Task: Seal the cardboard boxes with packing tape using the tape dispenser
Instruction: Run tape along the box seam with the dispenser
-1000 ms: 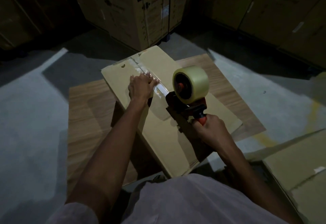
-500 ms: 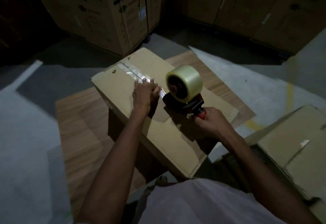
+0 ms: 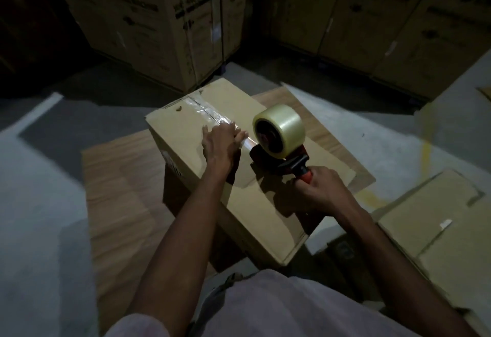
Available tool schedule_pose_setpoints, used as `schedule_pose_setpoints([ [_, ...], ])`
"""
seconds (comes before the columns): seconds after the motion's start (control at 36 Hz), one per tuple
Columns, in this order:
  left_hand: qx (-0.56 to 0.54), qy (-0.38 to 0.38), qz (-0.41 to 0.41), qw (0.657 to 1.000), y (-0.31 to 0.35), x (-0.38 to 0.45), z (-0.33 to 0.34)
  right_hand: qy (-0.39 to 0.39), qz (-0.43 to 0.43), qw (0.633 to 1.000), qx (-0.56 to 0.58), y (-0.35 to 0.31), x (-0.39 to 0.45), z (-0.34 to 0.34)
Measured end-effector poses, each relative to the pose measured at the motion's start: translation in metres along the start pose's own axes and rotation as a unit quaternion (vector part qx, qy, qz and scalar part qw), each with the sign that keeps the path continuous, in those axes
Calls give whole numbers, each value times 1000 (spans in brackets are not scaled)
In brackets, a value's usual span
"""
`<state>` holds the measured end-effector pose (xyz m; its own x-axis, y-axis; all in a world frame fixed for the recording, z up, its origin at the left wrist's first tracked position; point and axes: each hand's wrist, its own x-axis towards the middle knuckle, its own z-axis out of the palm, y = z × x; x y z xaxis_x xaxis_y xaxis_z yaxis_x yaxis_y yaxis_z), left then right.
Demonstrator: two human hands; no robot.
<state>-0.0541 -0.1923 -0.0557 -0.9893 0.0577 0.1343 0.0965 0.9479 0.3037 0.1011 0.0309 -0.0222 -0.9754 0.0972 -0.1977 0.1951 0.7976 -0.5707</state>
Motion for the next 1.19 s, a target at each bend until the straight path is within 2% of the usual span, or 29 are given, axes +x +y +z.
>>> schedule_pose_setpoints([
  [0.22,-38,42,-36,998,8,-4,1,-29,1,999,30,24,-28,-12],
  [0.36,-56,18,-48,997,14,-9,4,-23,11,998,65,26,-26,-13],
  [0.56,-37,-60,-35,997,26,-18,5,-8,-13,998,64,28,-29,-14],
  [0.92,-21,-73,-34,997,25,-29,10,10,-33,998,50,36,-24,-2],
  [1.19,-11,-96,-19,995,4,8,10,11,-36,998,44,11,9,2],
])
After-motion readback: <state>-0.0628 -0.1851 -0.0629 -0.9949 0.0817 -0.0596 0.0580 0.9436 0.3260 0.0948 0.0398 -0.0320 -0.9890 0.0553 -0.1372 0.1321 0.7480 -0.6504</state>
